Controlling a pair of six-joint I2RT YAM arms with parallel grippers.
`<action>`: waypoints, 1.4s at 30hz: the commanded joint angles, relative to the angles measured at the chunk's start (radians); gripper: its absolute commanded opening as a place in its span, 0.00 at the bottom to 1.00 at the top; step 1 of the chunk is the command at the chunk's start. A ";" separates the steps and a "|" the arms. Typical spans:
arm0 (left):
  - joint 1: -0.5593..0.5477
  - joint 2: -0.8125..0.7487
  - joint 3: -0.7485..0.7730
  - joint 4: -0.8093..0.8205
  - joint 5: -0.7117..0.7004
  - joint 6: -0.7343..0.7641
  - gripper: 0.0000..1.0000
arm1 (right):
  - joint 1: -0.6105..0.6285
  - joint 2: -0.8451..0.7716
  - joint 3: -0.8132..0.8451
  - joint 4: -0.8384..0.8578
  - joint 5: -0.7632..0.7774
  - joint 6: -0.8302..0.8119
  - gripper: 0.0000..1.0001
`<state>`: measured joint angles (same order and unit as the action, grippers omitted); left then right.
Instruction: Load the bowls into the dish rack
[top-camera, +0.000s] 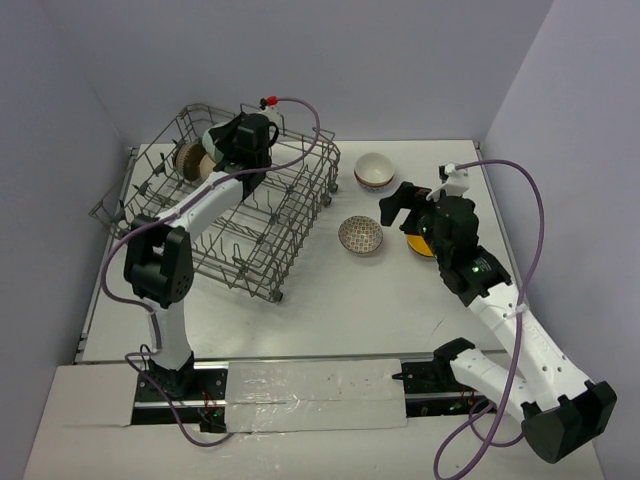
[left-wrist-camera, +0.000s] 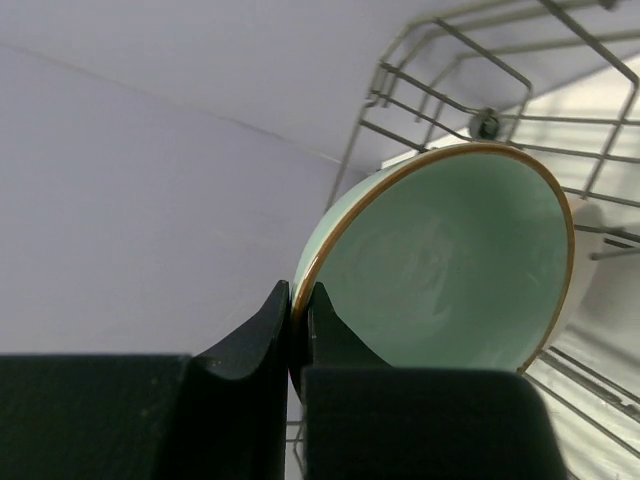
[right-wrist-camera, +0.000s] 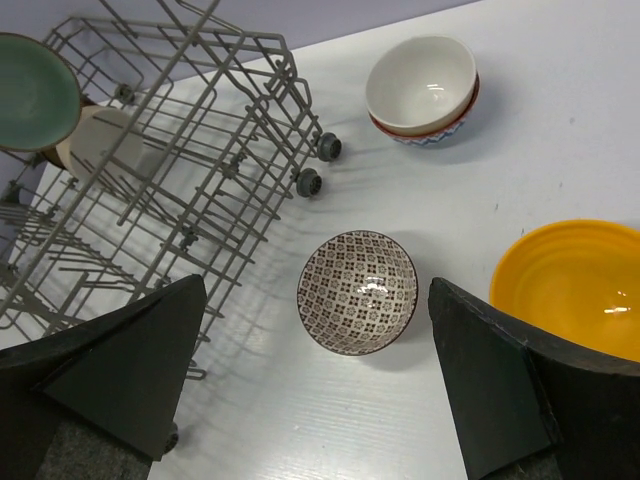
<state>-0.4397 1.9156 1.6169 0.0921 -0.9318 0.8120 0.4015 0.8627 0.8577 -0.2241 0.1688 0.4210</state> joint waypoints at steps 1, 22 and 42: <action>0.002 0.026 0.087 0.075 0.016 0.015 0.00 | 0.003 0.013 0.000 0.005 0.029 -0.016 1.00; -0.030 0.071 -0.014 0.021 -0.024 -0.070 0.00 | 0.002 0.015 -0.034 0.032 0.038 -0.018 0.99; -0.065 0.123 -0.091 0.285 -0.128 0.134 0.00 | 0.002 0.001 -0.052 0.052 0.021 -0.019 0.98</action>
<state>-0.4992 2.0289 1.5360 0.2291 -1.0317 0.8658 0.4015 0.8845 0.8192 -0.2199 0.1898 0.4164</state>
